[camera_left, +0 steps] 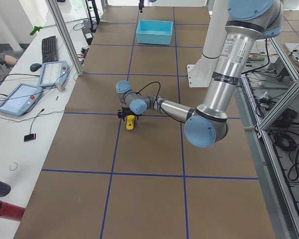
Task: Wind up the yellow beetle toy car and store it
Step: 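Lower the left gripper and grip the yellow car's roof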
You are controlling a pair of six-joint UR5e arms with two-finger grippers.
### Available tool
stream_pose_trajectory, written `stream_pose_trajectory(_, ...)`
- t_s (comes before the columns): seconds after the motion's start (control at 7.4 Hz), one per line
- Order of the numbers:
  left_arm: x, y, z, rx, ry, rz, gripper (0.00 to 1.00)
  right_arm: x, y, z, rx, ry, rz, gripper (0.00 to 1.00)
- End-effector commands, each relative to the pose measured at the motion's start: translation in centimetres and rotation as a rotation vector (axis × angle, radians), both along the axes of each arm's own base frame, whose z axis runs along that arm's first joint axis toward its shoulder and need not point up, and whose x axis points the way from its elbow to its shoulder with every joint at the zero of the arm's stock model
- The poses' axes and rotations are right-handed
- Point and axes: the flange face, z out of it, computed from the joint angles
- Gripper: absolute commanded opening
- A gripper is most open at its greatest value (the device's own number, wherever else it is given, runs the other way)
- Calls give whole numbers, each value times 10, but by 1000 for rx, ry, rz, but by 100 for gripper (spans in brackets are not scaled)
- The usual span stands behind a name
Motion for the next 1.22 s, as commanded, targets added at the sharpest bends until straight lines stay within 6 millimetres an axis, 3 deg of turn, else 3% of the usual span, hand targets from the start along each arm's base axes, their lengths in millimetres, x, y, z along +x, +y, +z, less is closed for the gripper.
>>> stream_pose_trajectory(0.0, 2, 0, 0, 9, 7, 3, 0, 0, 1, 5, -9, 5, 0, 100)
stream_pose_trajectory(0.54, -2, 2, -22, 55, 101, 23, 0, 1, 1, 5, -8, 6, 0, 100)
stream_pose_trajectory(1.08, -4, 6, -21, 76, 159, 38, 0, 1, 1, 5, -8, 6, 0, 100)
